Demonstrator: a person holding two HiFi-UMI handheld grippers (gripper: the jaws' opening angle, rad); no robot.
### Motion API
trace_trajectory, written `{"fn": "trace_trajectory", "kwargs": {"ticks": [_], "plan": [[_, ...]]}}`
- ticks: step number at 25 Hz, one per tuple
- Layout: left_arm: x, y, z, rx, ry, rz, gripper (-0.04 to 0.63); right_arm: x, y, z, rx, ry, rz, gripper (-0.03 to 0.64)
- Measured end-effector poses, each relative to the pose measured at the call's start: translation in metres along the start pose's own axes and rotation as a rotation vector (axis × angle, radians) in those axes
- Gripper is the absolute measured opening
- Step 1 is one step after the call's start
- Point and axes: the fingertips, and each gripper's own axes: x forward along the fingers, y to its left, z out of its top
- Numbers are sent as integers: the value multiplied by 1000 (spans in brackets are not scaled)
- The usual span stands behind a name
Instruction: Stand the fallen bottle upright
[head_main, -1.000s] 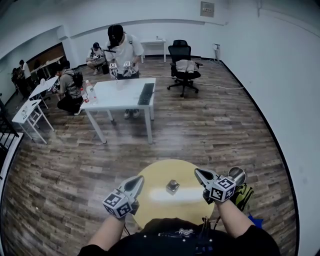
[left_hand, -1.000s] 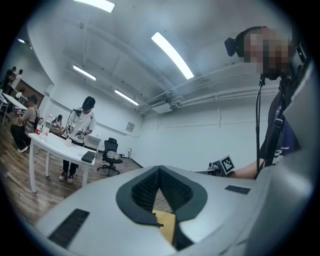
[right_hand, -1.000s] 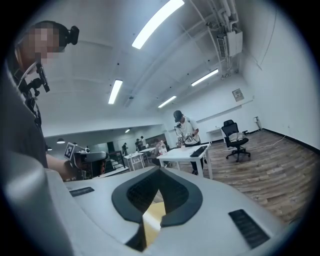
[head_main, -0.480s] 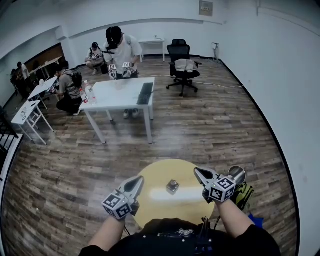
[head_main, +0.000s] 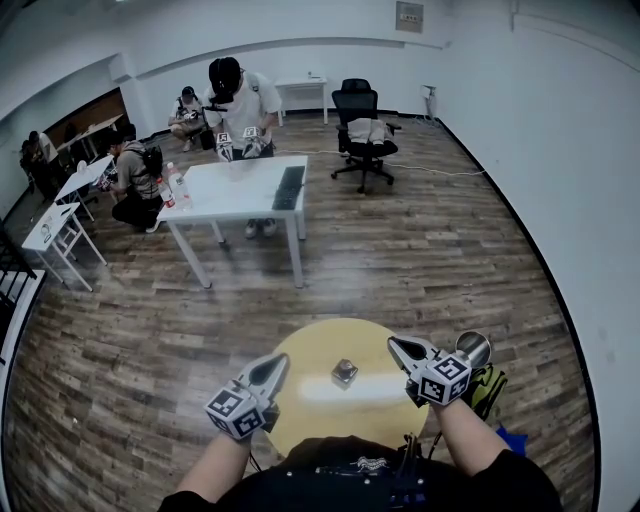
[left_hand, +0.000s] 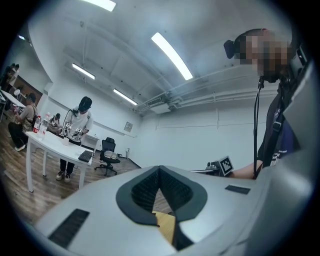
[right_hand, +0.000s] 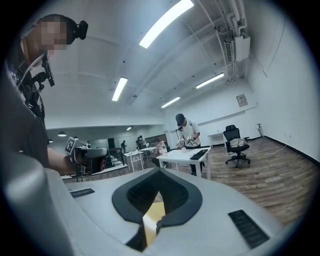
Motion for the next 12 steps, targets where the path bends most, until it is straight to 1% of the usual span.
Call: {"fn": "trace_trajectory", "kwargs": {"ticks": [12], "plan": [[-8, -7, -1, -3, 4, -5, 6, -3, 10, 0, -7, 2, 13, 20]]}}
